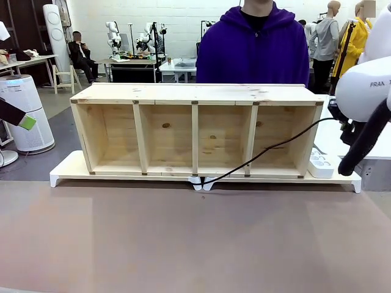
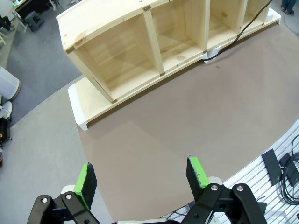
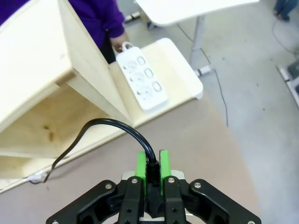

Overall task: Perform cable management.
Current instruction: Pull the grasped Power Cable to the location of the Power Strip.

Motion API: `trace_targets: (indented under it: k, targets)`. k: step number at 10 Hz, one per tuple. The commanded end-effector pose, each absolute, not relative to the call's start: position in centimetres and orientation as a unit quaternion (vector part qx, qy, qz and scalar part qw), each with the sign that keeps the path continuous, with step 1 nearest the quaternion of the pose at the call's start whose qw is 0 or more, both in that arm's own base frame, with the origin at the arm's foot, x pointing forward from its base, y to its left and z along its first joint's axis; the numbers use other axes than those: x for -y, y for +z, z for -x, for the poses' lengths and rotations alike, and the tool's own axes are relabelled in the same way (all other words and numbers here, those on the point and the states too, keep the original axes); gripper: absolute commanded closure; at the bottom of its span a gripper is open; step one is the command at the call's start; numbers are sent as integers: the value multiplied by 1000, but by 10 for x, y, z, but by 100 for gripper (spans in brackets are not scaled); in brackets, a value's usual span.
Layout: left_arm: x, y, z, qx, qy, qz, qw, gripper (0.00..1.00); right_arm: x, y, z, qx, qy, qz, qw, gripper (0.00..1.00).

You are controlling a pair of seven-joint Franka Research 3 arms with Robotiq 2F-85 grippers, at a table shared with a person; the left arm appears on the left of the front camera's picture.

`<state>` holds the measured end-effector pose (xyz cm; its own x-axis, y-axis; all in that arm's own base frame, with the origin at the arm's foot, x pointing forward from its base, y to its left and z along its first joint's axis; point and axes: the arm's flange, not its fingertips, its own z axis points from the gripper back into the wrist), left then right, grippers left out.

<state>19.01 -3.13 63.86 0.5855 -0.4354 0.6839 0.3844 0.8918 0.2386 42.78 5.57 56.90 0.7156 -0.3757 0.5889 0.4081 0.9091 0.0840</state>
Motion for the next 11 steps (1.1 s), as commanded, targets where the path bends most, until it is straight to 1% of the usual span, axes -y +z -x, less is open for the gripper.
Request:
trace_targets:
  k: [1, 2, 8, 9, 11]
  targets:
    - [31, 639, -192, 395, -226, -34, 890, 0, -52, 570, -440, 327, -220, 41, 918, 86]
    - [31, 639, -192, 395, -226, -34, 890, 0, -56, 569, -428, 312, -212, 26, 926, 86]
    - [31, 639, -192, 395, -226, -34, 890, 0, -57, 571, -433, 311, -207, 24, 927, 86]
    - [31, 639, -192, 395, -226, -34, 890, 0, -42, 570, -428, 278, -180, 18, 943, 86]
    - [31, 639, -192, 395, -226, -34, 890, 0, -6, 589, -417, 281, -193, 24, 940, 86]
